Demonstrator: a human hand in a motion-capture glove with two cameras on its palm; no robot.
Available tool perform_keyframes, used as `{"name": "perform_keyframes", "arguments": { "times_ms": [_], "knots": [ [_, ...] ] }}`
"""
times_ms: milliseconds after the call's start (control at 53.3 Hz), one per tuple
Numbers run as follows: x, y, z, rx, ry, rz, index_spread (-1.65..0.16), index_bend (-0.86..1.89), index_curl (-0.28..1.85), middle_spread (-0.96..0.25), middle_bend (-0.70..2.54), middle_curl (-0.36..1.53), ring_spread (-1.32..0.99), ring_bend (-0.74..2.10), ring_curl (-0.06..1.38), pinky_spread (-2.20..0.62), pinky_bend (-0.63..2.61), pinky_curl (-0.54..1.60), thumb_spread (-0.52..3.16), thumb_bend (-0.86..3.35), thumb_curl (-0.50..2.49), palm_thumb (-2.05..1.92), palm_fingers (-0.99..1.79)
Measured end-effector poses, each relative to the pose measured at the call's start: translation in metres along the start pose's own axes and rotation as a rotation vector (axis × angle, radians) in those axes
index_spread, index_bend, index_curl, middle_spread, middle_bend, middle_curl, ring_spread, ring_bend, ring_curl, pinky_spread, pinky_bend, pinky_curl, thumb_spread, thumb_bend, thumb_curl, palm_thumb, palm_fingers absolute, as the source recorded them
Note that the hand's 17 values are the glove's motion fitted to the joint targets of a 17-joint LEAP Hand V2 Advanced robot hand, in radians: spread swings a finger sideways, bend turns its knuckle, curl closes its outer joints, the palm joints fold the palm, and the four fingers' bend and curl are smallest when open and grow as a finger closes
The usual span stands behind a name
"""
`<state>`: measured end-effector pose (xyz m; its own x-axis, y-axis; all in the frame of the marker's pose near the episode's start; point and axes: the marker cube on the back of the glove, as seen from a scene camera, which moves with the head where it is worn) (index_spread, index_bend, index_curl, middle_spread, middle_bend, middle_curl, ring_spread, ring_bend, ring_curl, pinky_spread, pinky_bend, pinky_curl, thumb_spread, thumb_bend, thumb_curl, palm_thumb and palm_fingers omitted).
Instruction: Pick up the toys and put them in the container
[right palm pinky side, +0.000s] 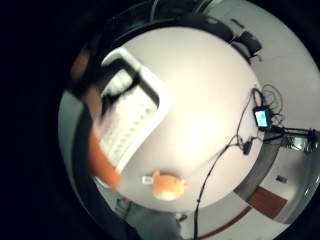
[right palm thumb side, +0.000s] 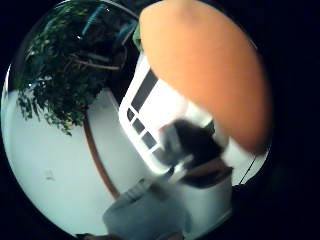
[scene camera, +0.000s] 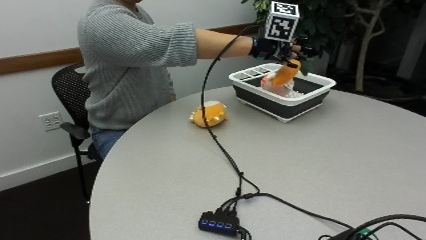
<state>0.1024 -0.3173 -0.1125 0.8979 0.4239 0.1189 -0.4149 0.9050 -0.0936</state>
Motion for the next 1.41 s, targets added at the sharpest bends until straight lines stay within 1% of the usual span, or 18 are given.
{"name": "perform_keyframes", "arguments": {
  "times_ms": [19,38,56,150,263,375,469,582,676,732,788,957,1070,1107,1145,1220,1295,1408],
  "knots": [
    [0.001,0.000,0.000,-0.008,-0.014,-0.007,-0.31,-0.02,0.14,-0.20,0.29,0.63,-0.41,1.22,0.71,-0.39,1.50,0.59,1.12,-0.06,0.78,0.18,-0.19],
    [0.001,0.001,0.000,-0.012,-0.024,-0.014,-0.30,0.10,0.16,-0.18,0.25,0.61,-0.36,0.99,0.65,-0.33,1.41,0.56,1.12,-0.09,0.74,0.11,-0.47],
    [0.001,0.001,0.000,-0.012,-0.031,-0.020,-0.30,0.12,0.16,-0.17,0.22,0.58,-0.33,0.88,0.62,-0.30,1.37,0.54,1.14,-0.09,0.72,0.07,-0.51],
    [0.002,0.004,-0.002,0.000,-0.026,-0.047,-0.28,0.09,0.16,-0.14,0.14,0.50,-0.24,0.58,0.49,-0.18,1.22,0.46,1.20,-0.05,0.63,-0.01,-0.47],
    [0.002,0.012,-0.004,-0.004,-0.004,-0.075,-0.27,0.06,0.15,-0.11,0.10,0.44,-0.17,0.43,0.41,-0.11,1.10,0.41,1.24,-0.04,0.55,-0.04,-0.41],
    [0.006,0.026,-0.003,-0.005,0.037,-0.115,-0.26,0.06,0.15,-0.10,0.09,0.38,-0.13,0.36,0.38,-0.07,1.03,0.37,1.26,-0.04,0.48,-0.04,-0.37],
    [0.018,0.055,-0.006,0.001,0.016,-0.169,-0.26,0.08,0.15,-0.10,0.09,0.34,-0.11,0.31,0.37,-0.04,0.99,0.35,1.28,-0.04,0.44,-0.04,-0.36],
    [0.042,0.115,-0.002,0.012,-0.031,-0.266,-0.26,0.10,0.16,-0.09,0.08,0.30,-0.09,0.24,0.36,-0.02,0.95,0.34,1.29,-0.04,0.39,-0.05,-0.33],
    [0.063,0.183,0.020,0.039,0.022,-0.357,-0.27,0.13,0.17,-0.09,0.09,0.27,-0.07,0.20,0.35,0.00,0.91,0.33,1.29,-0.04,0.36,-0.05,-0.29],
    [0.073,0.211,0.038,0.043,0.073,-0.353,-0.28,0.14,0.18,-0.09,0.09,0.26,-0.06,0.19,0.34,0.01,0.89,0.32,1.29,-0.04,0.34,-0.05,-0.25],
    [0.079,0.226,0.055,0.028,0.095,-0.311,-0.28,0.15,0.19,-0.09,0.10,0.25,-0.06,0.18,0.34,0.02,0.88,0.32,1.29,-0.04,0.33,-0.05,-0.23],
    [0.092,0.229,0.109,0.003,0.157,-0.197,-0.30,0.16,0.22,-0.10,0.10,0.22,-0.05,0.17,0.33,0.04,0.85,0.32,1.27,-0.04,0.29,-0.06,-0.21],
    [0.111,0.214,0.183,-0.086,0.296,-0.081,-0.31,0.17,0.24,-0.10,0.10,0.21,-0.05,0.17,0.31,0.04,0.84,0.31,1.27,-0.04,0.28,-0.04,-0.20],
    [0.118,0.213,0.214,-0.138,0.332,-0.074,-0.32,0.17,0.25,-0.10,0.09,0.20,-0.05,0.17,0.31,0.04,0.84,0.32,1.27,-0.03,0.28,-0.04,-0.20],
    [0.124,0.214,0.235,-0.163,0.298,-0.088,-0.33,0.16,0.25,-0.10,0.08,0.19,-0.04,0.15,0.30,0.05,0.88,0.33,1.27,-0.03,0.28,-0.02,-0.20],
    [0.128,0.215,0.239,-0.126,0.199,-0.095,-0.33,0.11,0.24,-0.09,0.07,0.18,-0.03,0.15,0.29,0.06,0.99,0.35,1.27,-0.02,0.28,-0.02,-0.24],
    [0.130,0.214,0.235,-0.128,0.217,-0.100,-0.34,0.10,0.22,-0.09,0.10,0.18,-0.03,0.17,0.29,0.06,1.09,0.38,1.27,-0.01,0.29,0.01,-0.19],
    [0.129,0.215,0.235,-0.127,0.218,-0.108,-0.34,0.11,0.21,-0.09,0.12,0.18,-0.03,0.20,0.30,0.06,1.13,0.39,1.27,-0.01,0.30,0.01,-0.16]
  ]
}}
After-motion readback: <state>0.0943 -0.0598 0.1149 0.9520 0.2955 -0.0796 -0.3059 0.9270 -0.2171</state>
